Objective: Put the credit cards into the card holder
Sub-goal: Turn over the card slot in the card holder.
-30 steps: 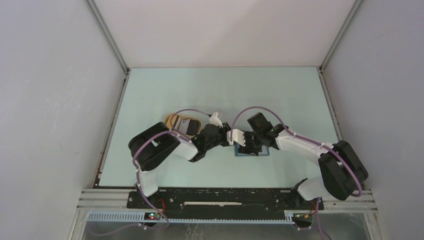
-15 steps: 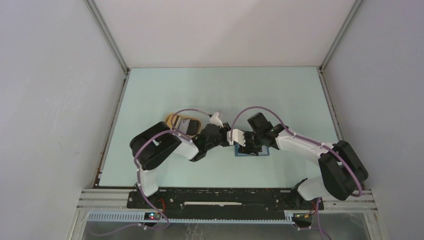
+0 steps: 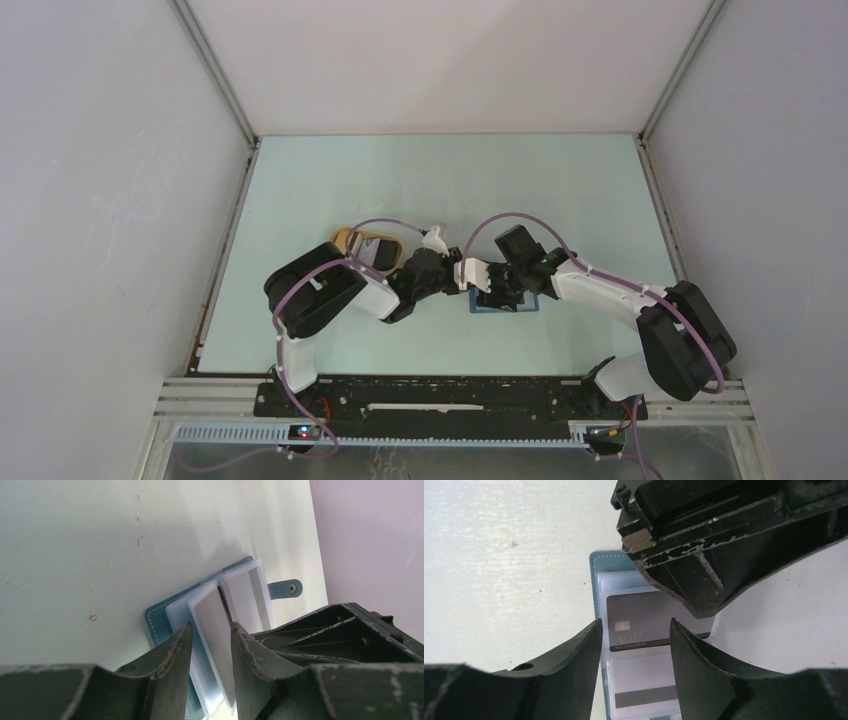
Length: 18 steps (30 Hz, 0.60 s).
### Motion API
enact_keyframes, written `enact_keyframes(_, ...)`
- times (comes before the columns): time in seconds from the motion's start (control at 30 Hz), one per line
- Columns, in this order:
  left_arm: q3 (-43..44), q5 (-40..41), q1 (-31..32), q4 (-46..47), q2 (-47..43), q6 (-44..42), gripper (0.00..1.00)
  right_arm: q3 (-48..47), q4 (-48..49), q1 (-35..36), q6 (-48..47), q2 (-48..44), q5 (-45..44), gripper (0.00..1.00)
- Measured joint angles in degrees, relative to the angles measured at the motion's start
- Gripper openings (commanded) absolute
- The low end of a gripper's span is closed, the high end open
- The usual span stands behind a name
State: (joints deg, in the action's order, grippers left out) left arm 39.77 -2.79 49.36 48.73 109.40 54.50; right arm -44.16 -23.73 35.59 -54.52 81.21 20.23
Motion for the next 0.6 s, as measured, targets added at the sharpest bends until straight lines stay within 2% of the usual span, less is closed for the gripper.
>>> enact_keyframes(0.27,0.37,-1.05,0.87,0.24,0.07,0.33,0.37,0.0,0.0,0.0,0.0,0.0,0.0,0.62)
enact_keyframes(0.47,0.37,-1.4,1.09,1.81,0.07,1.29,0.35,0.0,-1.2,-0.52,0.42,-0.26,0.44,0.8)
enact_keyframes(0.6,0.37,-2.05,1.27,3.19,0.07,1.99,0.35,0.0,-3.17,-2.84,0.35,-2.36,2.49,0.84)
